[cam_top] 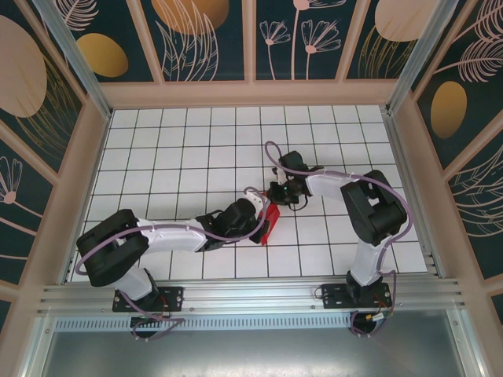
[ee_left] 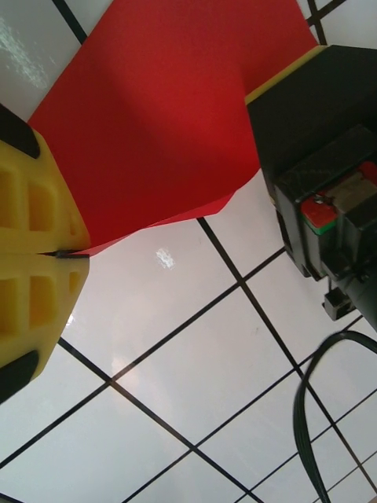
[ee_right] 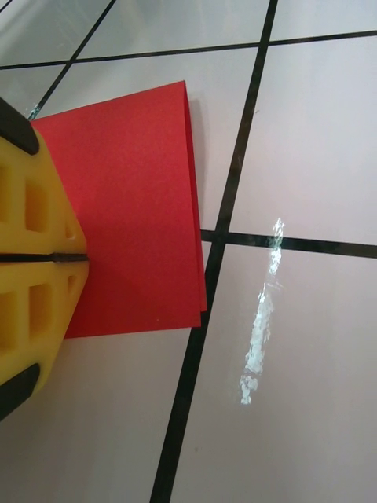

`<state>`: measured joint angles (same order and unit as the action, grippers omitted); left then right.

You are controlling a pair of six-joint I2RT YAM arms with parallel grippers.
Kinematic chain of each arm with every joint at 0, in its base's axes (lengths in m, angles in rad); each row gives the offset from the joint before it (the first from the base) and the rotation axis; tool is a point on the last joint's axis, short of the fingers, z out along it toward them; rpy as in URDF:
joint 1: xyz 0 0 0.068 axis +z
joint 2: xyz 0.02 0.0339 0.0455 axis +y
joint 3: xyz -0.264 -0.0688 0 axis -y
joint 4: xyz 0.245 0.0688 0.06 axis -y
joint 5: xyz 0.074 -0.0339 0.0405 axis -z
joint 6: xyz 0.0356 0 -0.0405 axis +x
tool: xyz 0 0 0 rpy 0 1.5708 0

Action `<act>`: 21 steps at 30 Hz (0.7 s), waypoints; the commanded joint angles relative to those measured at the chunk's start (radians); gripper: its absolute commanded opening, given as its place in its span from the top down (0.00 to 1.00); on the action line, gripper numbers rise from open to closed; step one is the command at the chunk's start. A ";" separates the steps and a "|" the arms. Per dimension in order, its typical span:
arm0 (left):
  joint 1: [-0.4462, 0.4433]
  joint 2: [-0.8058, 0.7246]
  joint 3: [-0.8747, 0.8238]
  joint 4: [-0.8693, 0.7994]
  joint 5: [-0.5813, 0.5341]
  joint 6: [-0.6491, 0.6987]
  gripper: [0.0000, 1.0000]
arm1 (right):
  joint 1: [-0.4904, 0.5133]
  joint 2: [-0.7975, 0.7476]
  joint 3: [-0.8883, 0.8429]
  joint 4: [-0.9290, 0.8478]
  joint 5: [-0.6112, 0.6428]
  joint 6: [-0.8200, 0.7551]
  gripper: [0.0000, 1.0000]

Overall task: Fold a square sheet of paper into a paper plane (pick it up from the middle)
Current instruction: Third fold the triangle at the center of the table.

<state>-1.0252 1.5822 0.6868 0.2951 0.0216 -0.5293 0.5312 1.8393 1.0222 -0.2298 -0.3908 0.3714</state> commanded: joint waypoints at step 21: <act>0.105 0.043 -0.053 0.099 0.175 0.002 0.99 | 0.010 0.081 0.053 -0.080 -0.006 -0.083 0.92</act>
<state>-0.9394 1.6066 0.6395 0.3504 0.1181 -0.5404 0.5320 1.8717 1.0592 -0.2531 -0.4046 0.3256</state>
